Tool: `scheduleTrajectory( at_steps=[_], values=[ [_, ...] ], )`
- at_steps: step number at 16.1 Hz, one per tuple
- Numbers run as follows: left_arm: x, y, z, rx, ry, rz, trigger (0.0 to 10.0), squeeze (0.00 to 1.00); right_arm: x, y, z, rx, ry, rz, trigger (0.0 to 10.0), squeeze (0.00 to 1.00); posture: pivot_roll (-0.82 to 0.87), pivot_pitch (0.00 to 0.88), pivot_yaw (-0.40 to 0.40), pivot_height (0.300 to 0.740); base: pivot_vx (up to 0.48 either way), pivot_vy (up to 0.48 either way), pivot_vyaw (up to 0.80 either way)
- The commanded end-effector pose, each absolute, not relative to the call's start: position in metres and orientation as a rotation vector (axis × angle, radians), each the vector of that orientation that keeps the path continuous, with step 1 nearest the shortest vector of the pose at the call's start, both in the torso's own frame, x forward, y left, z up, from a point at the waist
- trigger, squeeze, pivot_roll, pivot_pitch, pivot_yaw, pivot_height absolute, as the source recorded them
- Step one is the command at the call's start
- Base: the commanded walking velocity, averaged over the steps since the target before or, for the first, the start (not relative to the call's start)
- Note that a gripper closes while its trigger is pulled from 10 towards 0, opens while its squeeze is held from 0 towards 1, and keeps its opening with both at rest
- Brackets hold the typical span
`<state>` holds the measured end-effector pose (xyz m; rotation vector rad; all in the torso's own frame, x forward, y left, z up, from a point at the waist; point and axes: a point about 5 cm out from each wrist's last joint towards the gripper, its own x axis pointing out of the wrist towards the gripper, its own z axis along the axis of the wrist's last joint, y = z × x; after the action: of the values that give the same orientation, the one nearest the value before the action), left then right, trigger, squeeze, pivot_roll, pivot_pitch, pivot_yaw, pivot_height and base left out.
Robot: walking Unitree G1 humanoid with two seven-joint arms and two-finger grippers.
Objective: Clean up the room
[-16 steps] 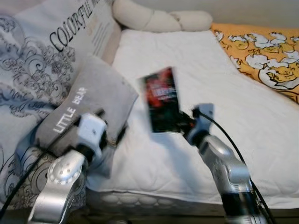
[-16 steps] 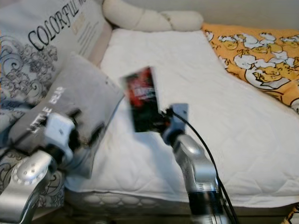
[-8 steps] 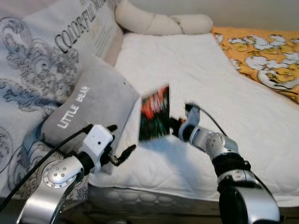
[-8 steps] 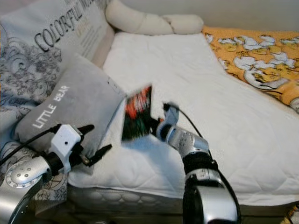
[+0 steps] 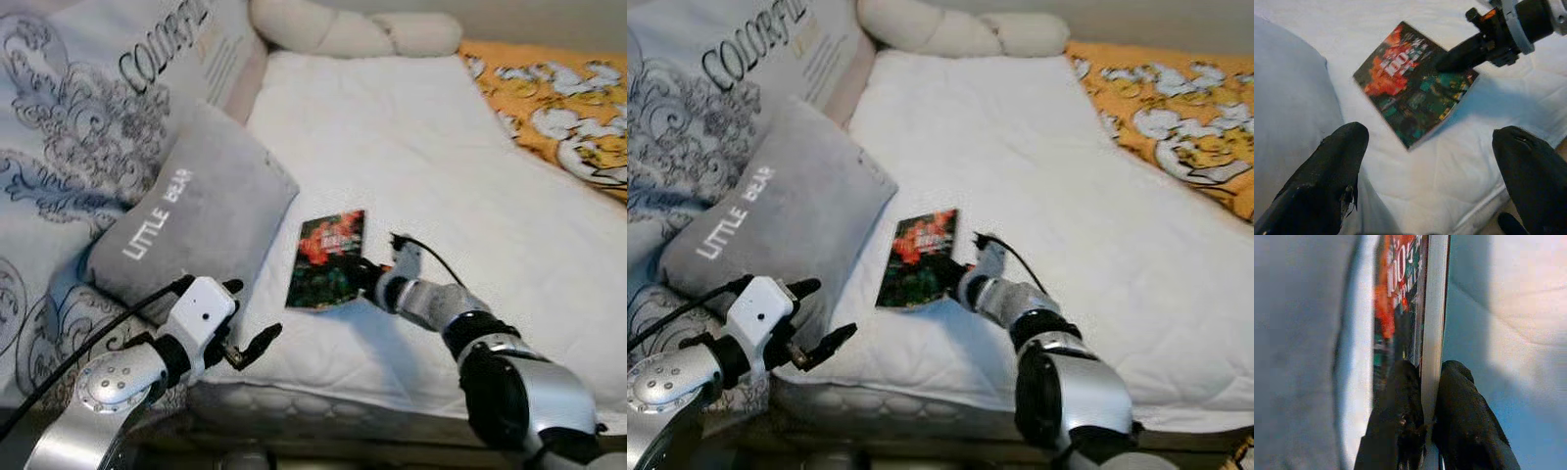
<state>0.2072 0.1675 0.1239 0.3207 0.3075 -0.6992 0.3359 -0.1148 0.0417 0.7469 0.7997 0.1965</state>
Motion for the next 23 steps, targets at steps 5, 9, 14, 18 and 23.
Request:
scheduleTrajectory(
  at_steps=[5,9,14,18,23],
  values=[
    [0.209,0.166,0.127,0.323,0.332,-0.721,10.0,0.3,0.346,-0.156,0.05,0.71,0.715,0.029,10.0,1.0,0.34,0.111,0.003,0.74,0.0,0.0,0.0],
    [0.222,0.166,0.116,0.273,0.327,-0.663,10.0,0.31,0.341,-0.184,0.05,0.53,0.71,0.143,10.0,1.0,0.26,0.036,0.003,0.74,0.0,0.0,0.0],
    [0.243,0.166,0.113,0.186,0.205,-0.414,10.0,0.31,0.337,-0.205,0.053,0.352,0.606,0.22,10.0,1.0,0.18,0.0,0.0,0.74,0.0,0.0,0.0],
    [0.244,0.152,0.116,0.131,0.115,-0.302,10.0,0.32,0.31,-0.193,0.081,0.271,0.334,0.185,10.0,1.0,0.13,0.0,-0.035,0.74,0.0,-0.069,0.0],
    [0.231,0.169,0.112,0.101,0.105,-0.181,10.0,0.33,0.262,-0.176,0.084,0.182,0.279,0.062,10.0,1.0,0.1,0.0,-0.049,0.74,0.0,-0.332,-0.24]
  ],
)
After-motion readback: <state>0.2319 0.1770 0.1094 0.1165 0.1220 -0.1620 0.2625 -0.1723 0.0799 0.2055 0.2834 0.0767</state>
